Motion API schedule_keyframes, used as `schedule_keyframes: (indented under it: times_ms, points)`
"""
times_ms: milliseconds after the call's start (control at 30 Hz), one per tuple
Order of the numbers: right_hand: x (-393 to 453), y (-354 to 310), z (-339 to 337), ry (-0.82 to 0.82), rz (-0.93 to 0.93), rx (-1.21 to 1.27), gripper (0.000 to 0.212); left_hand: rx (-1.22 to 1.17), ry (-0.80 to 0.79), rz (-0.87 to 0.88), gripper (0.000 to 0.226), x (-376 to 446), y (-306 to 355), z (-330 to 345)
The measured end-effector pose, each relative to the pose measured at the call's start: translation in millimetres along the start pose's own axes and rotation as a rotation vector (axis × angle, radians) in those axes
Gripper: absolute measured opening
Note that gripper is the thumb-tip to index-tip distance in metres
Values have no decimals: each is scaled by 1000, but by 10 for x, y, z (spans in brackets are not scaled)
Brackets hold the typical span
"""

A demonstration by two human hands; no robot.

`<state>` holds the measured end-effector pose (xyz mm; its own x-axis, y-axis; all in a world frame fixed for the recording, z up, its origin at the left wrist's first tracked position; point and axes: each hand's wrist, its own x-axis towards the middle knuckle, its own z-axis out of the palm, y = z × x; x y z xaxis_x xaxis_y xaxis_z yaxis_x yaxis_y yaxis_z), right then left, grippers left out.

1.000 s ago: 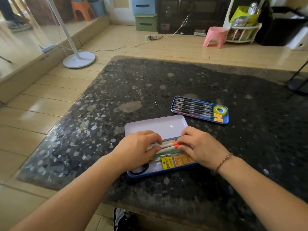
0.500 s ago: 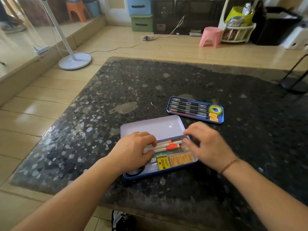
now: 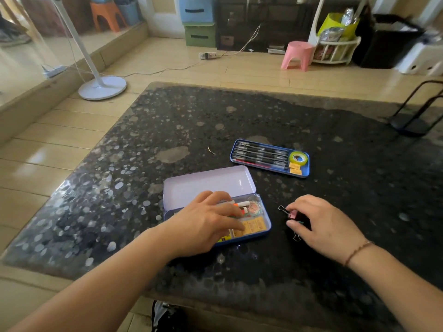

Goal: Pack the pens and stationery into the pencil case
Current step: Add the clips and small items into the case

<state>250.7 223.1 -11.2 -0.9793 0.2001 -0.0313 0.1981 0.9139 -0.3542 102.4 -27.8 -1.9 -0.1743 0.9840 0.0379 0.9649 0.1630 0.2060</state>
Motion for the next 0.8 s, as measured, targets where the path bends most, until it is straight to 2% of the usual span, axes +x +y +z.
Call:
schedule_keyframes:
  times_ms: [267,500,700,800]
  points:
    - [25,-62,5,6,71,-17,11,115,-42,54,51,-46,-10,33]
    - [68,-114,-24,-7,167,99,22,46,-68,14,53,-193,-53,9]
    - [92,-106,-34,22,208,165,24,6,-123,-10,56,-265,-81,-81]
    - [102,-125,-46,64,262,229,24,7,-133,-27,47,-277,-98,-109]
